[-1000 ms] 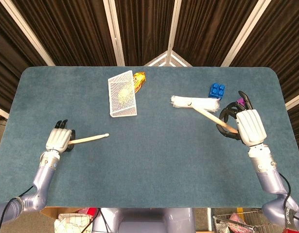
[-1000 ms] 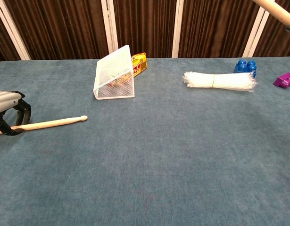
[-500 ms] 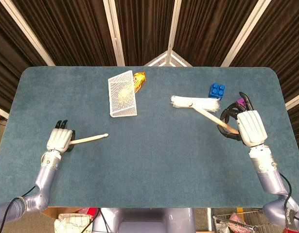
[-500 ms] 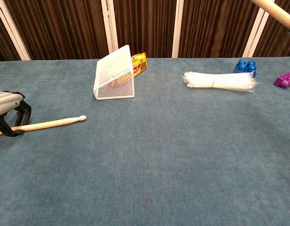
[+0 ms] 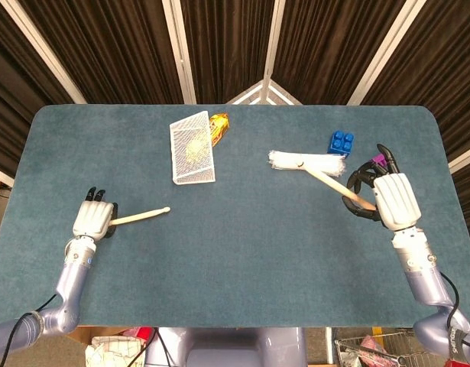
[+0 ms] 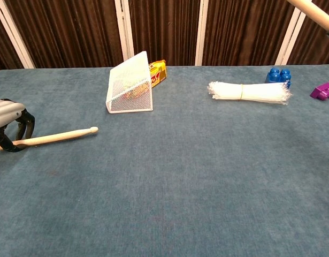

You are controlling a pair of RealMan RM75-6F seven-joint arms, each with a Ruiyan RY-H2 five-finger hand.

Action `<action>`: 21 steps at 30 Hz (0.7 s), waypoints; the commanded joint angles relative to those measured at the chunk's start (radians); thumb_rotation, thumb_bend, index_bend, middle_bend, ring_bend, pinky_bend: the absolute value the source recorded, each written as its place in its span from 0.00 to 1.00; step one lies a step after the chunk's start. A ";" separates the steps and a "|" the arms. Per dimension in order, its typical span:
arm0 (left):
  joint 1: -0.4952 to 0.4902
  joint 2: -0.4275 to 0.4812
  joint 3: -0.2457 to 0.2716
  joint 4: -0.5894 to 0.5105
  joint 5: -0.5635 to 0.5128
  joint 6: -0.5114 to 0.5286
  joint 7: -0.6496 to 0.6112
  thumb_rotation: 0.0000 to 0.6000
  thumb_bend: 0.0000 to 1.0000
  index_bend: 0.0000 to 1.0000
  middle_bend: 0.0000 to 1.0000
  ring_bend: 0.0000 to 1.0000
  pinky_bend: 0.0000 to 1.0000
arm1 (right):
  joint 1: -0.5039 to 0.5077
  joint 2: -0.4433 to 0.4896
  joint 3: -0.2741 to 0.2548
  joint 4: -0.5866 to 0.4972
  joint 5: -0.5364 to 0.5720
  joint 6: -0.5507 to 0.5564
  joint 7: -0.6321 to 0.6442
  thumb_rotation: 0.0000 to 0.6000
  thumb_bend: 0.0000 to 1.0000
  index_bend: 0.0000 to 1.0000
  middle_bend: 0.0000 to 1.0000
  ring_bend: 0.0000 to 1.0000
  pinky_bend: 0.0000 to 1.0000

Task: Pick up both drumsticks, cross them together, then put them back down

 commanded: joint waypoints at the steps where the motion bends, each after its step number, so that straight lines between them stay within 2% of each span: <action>1: 0.001 -0.001 0.000 0.002 0.008 0.004 -0.006 1.00 0.52 0.64 0.66 0.12 0.00 | 0.000 0.000 0.000 0.001 0.000 0.000 -0.001 1.00 0.43 0.71 0.66 0.37 0.00; 5: 0.005 0.001 0.000 0.001 0.057 0.029 -0.042 1.00 0.52 0.64 0.66 0.12 0.00 | 0.000 0.004 0.005 0.000 0.006 -0.001 0.001 1.00 0.43 0.71 0.66 0.37 0.00; 15: 0.022 0.030 0.008 0.009 0.297 0.154 -0.268 1.00 0.52 0.65 0.67 0.13 0.00 | 0.005 0.011 0.014 -0.007 0.013 -0.006 -0.005 1.00 0.43 0.71 0.66 0.37 0.00; 21: 0.022 0.084 -0.012 -0.057 0.410 0.233 -0.390 1.00 0.52 0.64 0.67 0.13 0.00 | 0.035 0.004 0.039 -0.005 0.032 -0.034 -0.019 1.00 0.43 0.71 0.66 0.37 0.00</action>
